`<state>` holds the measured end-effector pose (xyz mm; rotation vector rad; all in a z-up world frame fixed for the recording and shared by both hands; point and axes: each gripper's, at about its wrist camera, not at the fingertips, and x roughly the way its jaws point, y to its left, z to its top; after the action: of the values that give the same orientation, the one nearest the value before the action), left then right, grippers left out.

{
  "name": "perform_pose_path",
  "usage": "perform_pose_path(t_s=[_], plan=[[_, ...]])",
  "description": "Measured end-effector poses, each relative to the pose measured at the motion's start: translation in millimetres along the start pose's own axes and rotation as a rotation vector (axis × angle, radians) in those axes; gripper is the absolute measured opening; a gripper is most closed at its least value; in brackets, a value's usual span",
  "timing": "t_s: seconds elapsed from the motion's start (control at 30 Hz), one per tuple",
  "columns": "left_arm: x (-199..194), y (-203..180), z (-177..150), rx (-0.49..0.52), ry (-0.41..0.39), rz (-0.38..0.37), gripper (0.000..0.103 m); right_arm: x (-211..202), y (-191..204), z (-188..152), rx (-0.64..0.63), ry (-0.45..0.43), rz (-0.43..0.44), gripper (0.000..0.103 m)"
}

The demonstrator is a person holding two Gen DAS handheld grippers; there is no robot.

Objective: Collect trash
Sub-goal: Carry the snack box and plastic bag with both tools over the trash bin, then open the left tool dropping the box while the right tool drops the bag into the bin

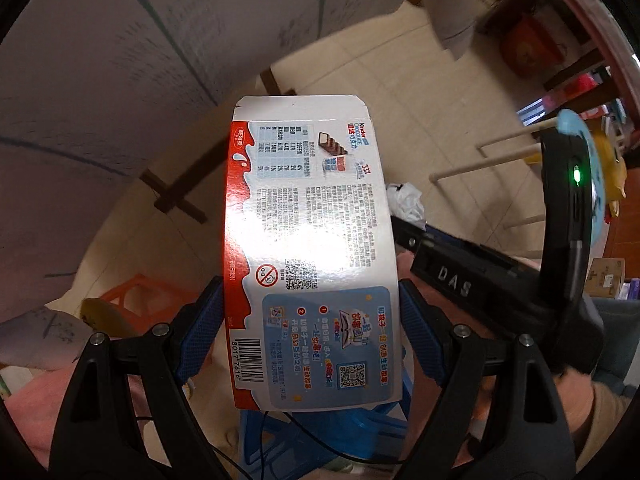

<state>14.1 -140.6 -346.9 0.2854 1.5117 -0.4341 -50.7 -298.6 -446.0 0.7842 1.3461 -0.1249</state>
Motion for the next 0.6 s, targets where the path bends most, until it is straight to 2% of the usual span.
perform_pose_path(t_s=[0.13,0.23,0.37,0.5,0.6], plan=[[33.2,7.4,21.2,-0.026,0.05,-0.022,0.081,33.2,-6.9,4.9,-0.049,0.02,-0.05,0.031],[58.6,9.5,32.8,-0.038,0.093,-0.038,0.081,61.5,-17.2,11.1,-0.055,0.071,-0.1,0.031],[91.7,9.3,42.3,-0.038,0.143,-0.023,0.081,87.6,-31.4,24.7,0.013,0.123,-0.094,0.032],[115.8,14.5,52.0,-0.058,0.171,-0.021,0.082,100.1,-42.0,37.3,0.066,0.14,-0.076,0.032],[129.9,16.7,56.9,-0.062,0.197,-0.031,0.082,108.2,-45.7,45.6,0.062,0.136,-0.096,0.033]])
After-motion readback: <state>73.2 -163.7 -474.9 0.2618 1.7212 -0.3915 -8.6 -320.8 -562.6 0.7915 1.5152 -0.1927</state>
